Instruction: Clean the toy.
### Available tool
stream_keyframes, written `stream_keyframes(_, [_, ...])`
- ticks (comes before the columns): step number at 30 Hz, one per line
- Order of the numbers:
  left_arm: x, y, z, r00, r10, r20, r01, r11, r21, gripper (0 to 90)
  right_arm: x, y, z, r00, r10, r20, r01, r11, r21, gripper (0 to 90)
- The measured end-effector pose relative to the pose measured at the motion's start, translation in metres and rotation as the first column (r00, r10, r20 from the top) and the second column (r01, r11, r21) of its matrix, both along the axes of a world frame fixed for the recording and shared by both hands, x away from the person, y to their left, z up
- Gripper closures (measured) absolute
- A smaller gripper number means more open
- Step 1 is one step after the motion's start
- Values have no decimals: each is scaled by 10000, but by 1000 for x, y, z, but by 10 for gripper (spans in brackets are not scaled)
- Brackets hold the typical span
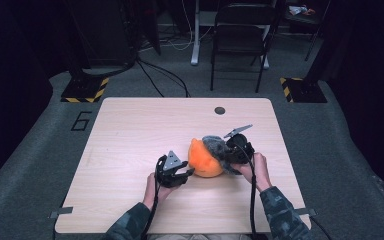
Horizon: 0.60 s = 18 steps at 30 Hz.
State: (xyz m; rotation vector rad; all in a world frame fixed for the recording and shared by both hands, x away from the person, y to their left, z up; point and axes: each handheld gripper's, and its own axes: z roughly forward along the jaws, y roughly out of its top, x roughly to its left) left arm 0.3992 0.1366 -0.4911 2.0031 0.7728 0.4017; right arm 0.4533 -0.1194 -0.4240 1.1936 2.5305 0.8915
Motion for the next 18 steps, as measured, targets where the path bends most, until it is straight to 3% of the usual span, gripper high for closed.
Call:
stream_keyframes(1, [0,-1,0,10000,47,9,-47,9999,121,545,0,0,0,10000,0,0,0,10000,0,773])
stream_keyframes(2, [0,-3,-1,10000,49,-24,-48,9996,272,476,3,-3,-3,10000,-39,78,39,10000,77,773])
stream_keyframes(4, [-1,-5,-2,9997,186,163,-193,9987,470,433,5,-4,-4,9999,-53,108,51,9999,134,773])
stream_keyframes(10, [-1,-12,-6,9976,391,566,-425,9972,615,422,9,-2,-8,9996,-78,256,66,9989,463,773])
stream_keyframes(13, [1,-16,-11,9965,533,650,-575,9963,644,448,4,7,-7,9989,-253,389,242,9993,267,773])
stream_keyframes(18, [1,-19,-16,9944,720,780,-757,9961,459,578,-1,14,-6,9986,-295,433,298,9995,-71,775])
